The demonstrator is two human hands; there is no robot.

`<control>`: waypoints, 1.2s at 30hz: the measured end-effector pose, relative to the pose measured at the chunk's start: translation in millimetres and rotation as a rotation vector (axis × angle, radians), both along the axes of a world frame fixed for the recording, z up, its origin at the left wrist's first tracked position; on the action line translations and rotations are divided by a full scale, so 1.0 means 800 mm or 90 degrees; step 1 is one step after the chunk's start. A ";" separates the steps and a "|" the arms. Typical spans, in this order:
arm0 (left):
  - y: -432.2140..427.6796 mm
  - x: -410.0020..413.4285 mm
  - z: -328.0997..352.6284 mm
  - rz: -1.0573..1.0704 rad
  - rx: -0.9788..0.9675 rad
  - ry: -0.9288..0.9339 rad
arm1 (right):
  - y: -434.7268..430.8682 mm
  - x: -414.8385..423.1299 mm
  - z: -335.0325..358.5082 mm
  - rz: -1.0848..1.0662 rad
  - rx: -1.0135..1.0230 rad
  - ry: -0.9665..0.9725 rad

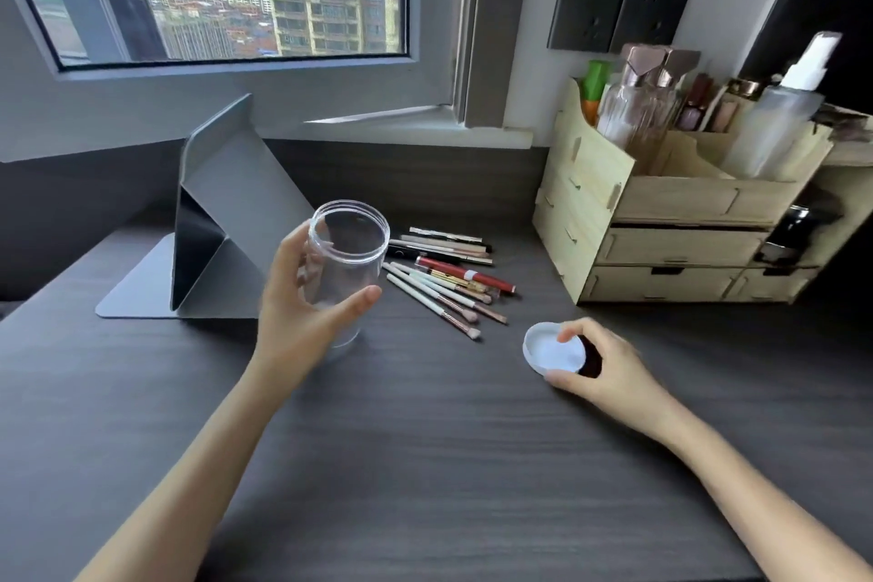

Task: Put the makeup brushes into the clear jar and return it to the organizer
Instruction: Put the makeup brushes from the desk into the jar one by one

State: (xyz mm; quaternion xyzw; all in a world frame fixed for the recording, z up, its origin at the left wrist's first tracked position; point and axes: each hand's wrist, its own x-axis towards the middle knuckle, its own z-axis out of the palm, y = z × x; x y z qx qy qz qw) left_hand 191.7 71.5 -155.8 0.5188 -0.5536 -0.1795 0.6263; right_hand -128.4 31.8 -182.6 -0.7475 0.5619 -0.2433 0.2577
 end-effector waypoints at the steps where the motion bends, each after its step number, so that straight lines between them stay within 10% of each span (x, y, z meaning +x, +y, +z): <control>1: 0.000 0.002 -0.004 0.033 -0.025 -0.044 | 0.001 0.000 -0.001 0.000 -0.036 0.072; 7: -0.002 0.004 -0.016 0.150 -0.111 -0.208 | -0.005 0.079 0.014 0.011 -0.407 0.214; 14: 0.003 0.010 -0.022 0.194 -0.120 -0.307 | -0.036 0.150 -0.012 0.008 -0.399 0.387; 19: 0.002 0.005 -0.021 0.166 -0.117 -0.365 | -0.033 0.149 -0.024 -0.012 -0.365 0.320; 26: 0.001 0.006 -0.020 0.175 -0.121 -0.418 | 0.015 0.080 0.055 -0.064 -0.350 -0.212; 36: 0.004 -0.004 -0.027 0.146 -0.154 -0.477 | 0.037 0.150 0.067 0.168 -0.380 -0.076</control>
